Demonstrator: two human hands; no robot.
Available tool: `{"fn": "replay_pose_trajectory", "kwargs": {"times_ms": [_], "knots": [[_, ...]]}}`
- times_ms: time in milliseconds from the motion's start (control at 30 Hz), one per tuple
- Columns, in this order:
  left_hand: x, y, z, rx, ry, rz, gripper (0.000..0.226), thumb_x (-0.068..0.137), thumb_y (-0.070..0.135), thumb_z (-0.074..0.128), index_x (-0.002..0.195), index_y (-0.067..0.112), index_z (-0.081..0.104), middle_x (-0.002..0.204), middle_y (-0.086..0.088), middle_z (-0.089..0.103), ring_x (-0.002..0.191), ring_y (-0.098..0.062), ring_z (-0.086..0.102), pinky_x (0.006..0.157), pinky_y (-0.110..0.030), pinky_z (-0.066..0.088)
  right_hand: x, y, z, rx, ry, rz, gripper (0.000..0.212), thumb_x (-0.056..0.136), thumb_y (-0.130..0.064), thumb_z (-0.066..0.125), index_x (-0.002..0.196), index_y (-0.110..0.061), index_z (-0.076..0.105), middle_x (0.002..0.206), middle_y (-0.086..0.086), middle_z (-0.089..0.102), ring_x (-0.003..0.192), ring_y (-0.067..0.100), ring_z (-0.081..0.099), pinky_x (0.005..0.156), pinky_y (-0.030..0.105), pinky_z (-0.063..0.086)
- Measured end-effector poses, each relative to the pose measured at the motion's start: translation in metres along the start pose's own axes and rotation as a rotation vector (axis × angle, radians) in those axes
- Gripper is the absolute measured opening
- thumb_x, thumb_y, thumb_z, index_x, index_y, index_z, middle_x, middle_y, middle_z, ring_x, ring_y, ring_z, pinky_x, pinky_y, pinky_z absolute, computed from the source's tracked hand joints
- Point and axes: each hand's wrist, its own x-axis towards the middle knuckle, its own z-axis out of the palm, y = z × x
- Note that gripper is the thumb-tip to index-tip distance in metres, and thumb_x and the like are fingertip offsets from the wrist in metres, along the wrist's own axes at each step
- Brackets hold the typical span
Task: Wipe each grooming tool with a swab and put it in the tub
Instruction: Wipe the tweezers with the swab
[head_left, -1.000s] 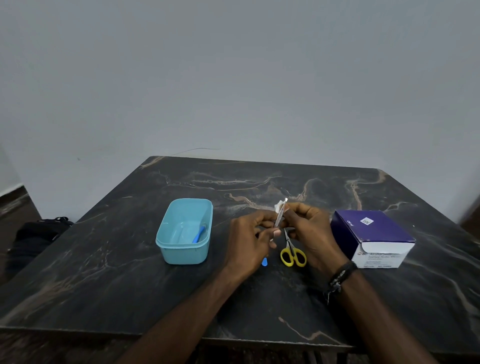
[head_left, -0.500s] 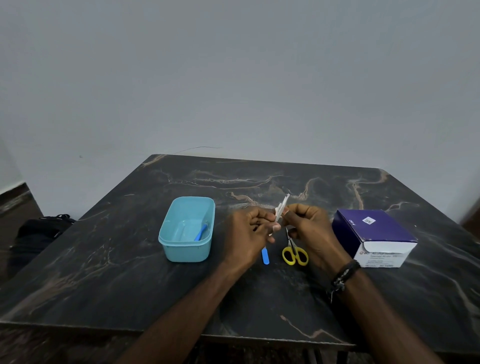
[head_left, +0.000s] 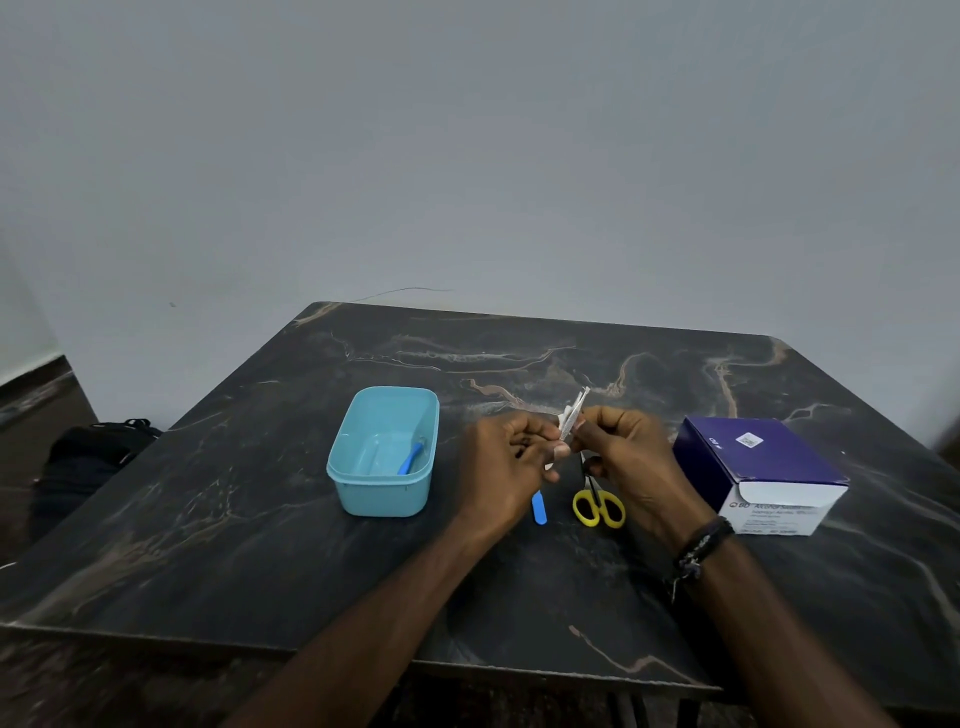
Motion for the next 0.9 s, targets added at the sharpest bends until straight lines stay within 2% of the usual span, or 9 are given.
{"fn": "replay_pose_trajectory", "kwargs": {"times_ms": [100,233,300,467,600,700,800,900], "knots": [[-0.0003,0.0001,0.0007,-0.007,-0.008,-0.019,0.01,0.081,0.001,0.072,0.085,0.01,0.068,0.072,-0.006,0.072,0.057,-0.02,0.069,0.056,-0.026,0.056,0.0012,0.001,0.0002,-0.005,0.051,-0.024,0.016,0.093,-0.004,0.056,0.089,0.006,0.069,0.075,0.017,0.061,0.061,0.016,0.047,0.049,0.021,0.037],[-0.0026,-0.0001,0.0043,0.002,-0.05,-0.047,0.011,0.082,-0.001,0.07,0.081,0.01,0.068,0.071,-0.008,0.071,0.056,-0.02,0.068,0.062,-0.037,0.058,0.0033,0.0003,-0.0019,0.072,0.159,-0.041,0.014,0.092,-0.012,0.06,0.089,-0.004,0.071,0.076,0.012,0.062,0.064,0.016,0.047,0.051,0.021,0.038],[-0.0028,-0.0002,0.006,0.016,-0.053,-0.052,0.011,0.083,-0.002,0.068,0.082,0.009,0.068,0.071,-0.007,0.071,0.056,-0.019,0.068,0.062,-0.036,0.058,0.0044,0.0014,-0.0028,0.085,0.174,-0.044,0.017,0.093,-0.015,0.061,0.094,-0.002,0.071,0.077,0.012,0.062,0.063,0.013,0.048,0.051,0.02,0.038],[-0.0027,0.0041,0.0032,-0.01,-0.017,-0.044,0.009,0.082,-0.001,0.071,0.084,0.007,0.068,0.07,-0.006,0.07,0.054,-0.01,0.066,0.047,-0.015,0.047,0.0052,0.0059,-0.0007,-0.01,0.044,-0.008,0.018,0.094,-0.01,0.057,0.089,0.001,0.07,0.08,0.02,0.063,0.065,0.019,0.05,0.049,0.02,0.039],[-0.0029,0.0058,0.0015,-0.026,-0.002,-0.031,0.008,0.082,-0.002,0.07,0.089,0.002,0.068,0.069,-0.004,0.068,0.054,-0.004,0.065,0.046,-0.011,0.046,0.0017,0.0023,-0.0004,-0.041,-0.026,0.001,0.019,0.094,-0.007,0.057,0.08,-0.003,0.069,0.074,0.014,0.064,0.055,0.007,0.05,0.047,0.018,0.039],[-0.0019,0.0044,0.0019,-0.028,0.004,-0.031,0.008,0.082,0.0,0.07,0.088,0.005,0.068,0.071,-0.004,0.07,0.055,-0.009,0.066,0.047,-0.014,0.048,0.0008,0.0018,0.0004,-0.03,0.02,-0.01,0.018,0.093,-0.007,0.058,0.08,-0.004,0.07,0.075,0.015,0.064,0.061,0.014,0.05,0.05,0.021,0.039],[-0.002,0.0024,0.0035,-0.022,-0.016,-0.041,0.008,0.082,0.001,0.072,0.085,0.008,0.068,0.072,-0.01,0.072,0.055,-0.015,0.066,0.054,-0.023,0.054,0.002,0.0014,-0.0001,0.009,0.113,-0.031,0.016,0.092,-0.008,0.059,0.082,-0.005,0.071,0.077,0.016,0.063,0.067,0.023,0.048,0.052,0.025,0.039],[-0.0037,0.001,0.0052,0.004,-0.049,-0.037,0.011,0.082,0.0,0.07,0.081,0.011,0.068,0.073,-0.013,0.072,0.055,-0.017,0.067,0.062,-0.035,0.058,0.0027,-0.0011,-0.0009,0.076,0.181,-0.03,0.014,0.093,-0.011,0.06,0.087,-0.006,0.071,0.076,0.013,0.061,0.064,0.02,0.045,0.052,0.025,0.037]]}}
